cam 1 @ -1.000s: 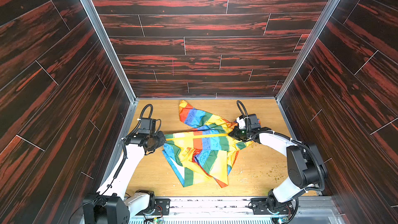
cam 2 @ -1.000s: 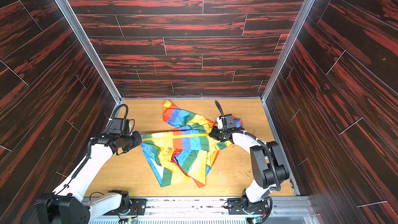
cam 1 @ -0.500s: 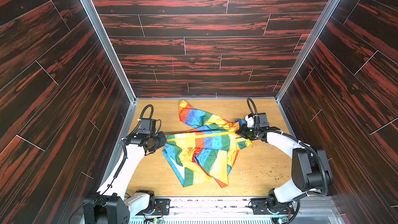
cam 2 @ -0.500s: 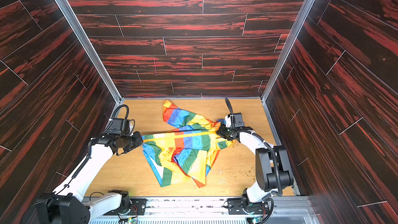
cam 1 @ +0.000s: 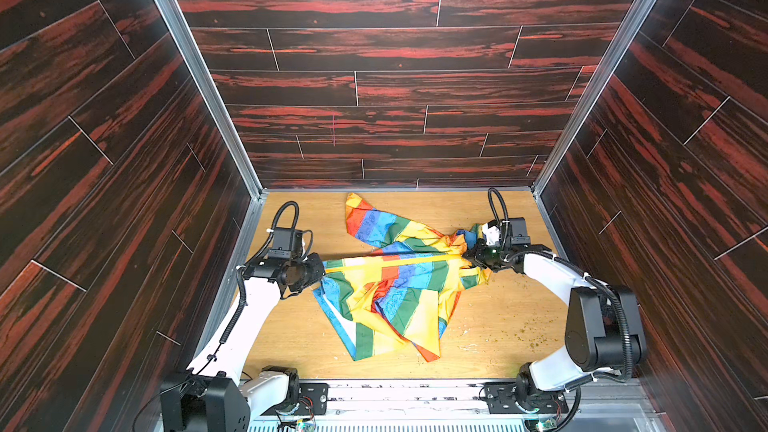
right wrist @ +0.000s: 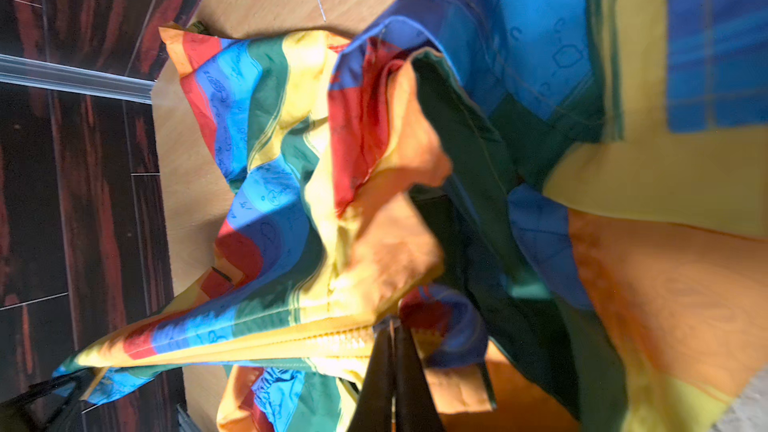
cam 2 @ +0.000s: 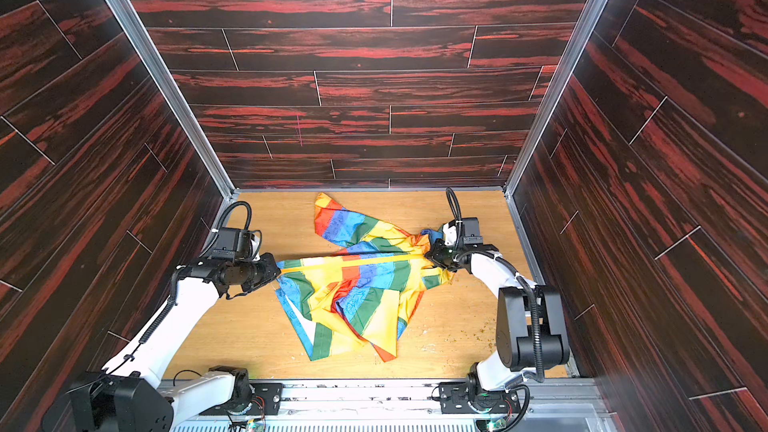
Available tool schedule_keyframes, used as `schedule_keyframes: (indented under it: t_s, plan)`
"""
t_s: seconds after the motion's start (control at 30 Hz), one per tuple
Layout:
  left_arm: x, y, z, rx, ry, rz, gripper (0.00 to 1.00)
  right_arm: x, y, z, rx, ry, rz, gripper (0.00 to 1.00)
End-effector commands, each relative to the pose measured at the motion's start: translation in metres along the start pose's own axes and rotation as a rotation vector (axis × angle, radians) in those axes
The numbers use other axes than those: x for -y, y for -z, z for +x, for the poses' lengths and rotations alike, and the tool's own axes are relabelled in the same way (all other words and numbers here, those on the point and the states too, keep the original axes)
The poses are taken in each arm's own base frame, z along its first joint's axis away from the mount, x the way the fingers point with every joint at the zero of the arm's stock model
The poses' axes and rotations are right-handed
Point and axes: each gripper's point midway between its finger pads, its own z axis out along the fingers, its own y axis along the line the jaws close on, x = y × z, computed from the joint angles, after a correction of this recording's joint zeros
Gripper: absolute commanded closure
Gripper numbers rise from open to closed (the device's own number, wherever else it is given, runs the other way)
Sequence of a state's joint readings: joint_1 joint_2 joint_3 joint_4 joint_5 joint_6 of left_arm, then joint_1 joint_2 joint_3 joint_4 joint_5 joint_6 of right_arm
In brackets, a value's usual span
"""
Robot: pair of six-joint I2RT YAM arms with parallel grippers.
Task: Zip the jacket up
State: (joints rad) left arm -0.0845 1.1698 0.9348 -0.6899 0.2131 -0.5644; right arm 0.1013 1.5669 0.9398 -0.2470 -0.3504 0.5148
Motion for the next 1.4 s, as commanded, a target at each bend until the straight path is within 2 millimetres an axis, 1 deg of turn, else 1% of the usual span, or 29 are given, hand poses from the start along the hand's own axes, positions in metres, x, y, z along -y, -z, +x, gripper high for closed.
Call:
schedule_keyframes:
  t_s: [0.0,0.23,0.33,0.37,0.43,0.5,0.6,0.63,0.73,0.77,0.8,0.87,0.93,0.97,1.0,1.03,1.07,1.1,1.13,1.17,1.2,1.23,1.27,1.3,1.33,1.37]
  plan:
    - [-0.036,0.007,-0.014,0.063,0.027,-0.170,1.00,0.043,0.025,-0.036,0.151,-0.015,0.208,1.00]
    - [-0.040,0.009,-0.020,0.070,0.031,-0.184,1.00,0.061,0.035,-0.045,0.185,-0.047,0.251,1.00]
    - [-0.038,0.006,-0.023,0.068,0.034,-0.174,1.00,0.061,0.037,-0.049,0.190,-0.042,0.257,1.00]
    - [-0.035,0.005,-0.026,0.068,0.034,-0.162,1.00,0.057,0.037,-0.051,0.191,-0.040,0.238,1.00]
    - [-0.027,0.003,-0.034,0.080,0.035,-0.132,1.00,0.042,0.035,-0.056,0.194,-0.027,0.166,1.00]
    - [-0.015,0.003,-0.049,0.110,0.028,-0.097,1.00,0.024,0.035,-0.065,0.185,-0.017,0.094,1.00]
    - [0.007,0.006,-0.079,0.139,0.002,-0.057,1.00,-0.003,0.046,-0.089,0.209,0.008,0.023,1.00]
    - [0.017,0.007,-0.089,0.143,-0.019,-0.031,1.00,-0.014,0.054,-0.101,0.231,0.020,0.002,1.00]
    - [0.052,0.021,-0.134,0.218,-0.058,0.041,1.00,-0.040,0.084,-0.141,0.312,0.051,-0.046,1.00]
    - [0.063,0.028,-0.151,0.254,-0.067,0.056,1.00,-0.055,0.098,-0.155,0.335,0.069,-0.093,1.00]
    - [0.072,0.036,-0.166,0.287,-0.074,0.069,1.00,-0.065,0.109,-0.167,0.364,0.083,-0.121,1.00]
    - [0.095,0.057,-0.198,0.364,-0.089,0.109,1.00,-0.088,0.140,-0.192,0.438,0.129,-0.194,1.00]
    - [0.115,0.083,-0.220,0.436,-0.101,0.155,1.00,-0.109,0.169,-0.207,0.509,0.173,-0.264,1.00]
    - [0.123,0.094,-0.228,0.464,-0.106,0.171,1.00,-0.119,0.184,-0.212,0.549,0.196,-0.293,1.00]
    - [0.129,0.105,-0.232,0.489,-0.111,0.187,1.00,-0.125,0.191,-0.213,0.572,0.215,-0.307,1.00]
    - [0.131,0.111,-0.234,0.501,-0.112,0.191,1.00,-0.132,0.199,-0.212,0.587,0.233,-0.323,1.00]
    - [0.132,0.115,-0.233,0.501,-0.110,0.198,1.00,-0.134,0.201,-0.209,0.582,0.241,-0.334,1.00]
    - [0.131,0.112,-0.228,0.484,-0.106,0.205,1.00,-0.134,0.199,-0.205,0.567,0.238,-0.341,1.00]
    - [0.131,0.106,-0.218,0.450,-0.106,0.222,1.00,-0.129,0.192,-0.198,0.540,0.224,-0.339,1.00]
    - [0.124,0.094,-0.205,0.405,-0.097,0.222,1.00,-0.122,0.184,-0.191,0.512,0.206,-0.332,1.00]
    - [0.115,0.080,-0.192,0.366,-0.082,0.219,1.00,-0.111,0.173,-0.180,0.481,0.183,-0.317,1.00]
    - [0.106,0.070,-0.178,0.345,-0.064,0.219,1.00,-0.098,0.160,-0.168,0.451,0.150,-0.306,1.00]
    - [0.099,0.063,-0.168,0.338,-0.049,0.220,1.00,-0.087,0.149,-0.155,0.421,0.124,-0.298,1.00]
    - [0.085,0.047,-0.153,0.314,-0.023,0.201,1.00,-0.074,0.136,-0.139,0.384,0.095,-0.290,1.00]
    - [0.072,0.038,-0.137,0.295,-0.007,0.182,1.00,-0.059,0.119,-0.121,0.335,0.056,-0.275,1.00]
    - [0.060,0.029,-0.123,0.274,0.010,0.162,1.00,-0.048,0.110,-0.105,0.302,0.033,-0.264,1.00]
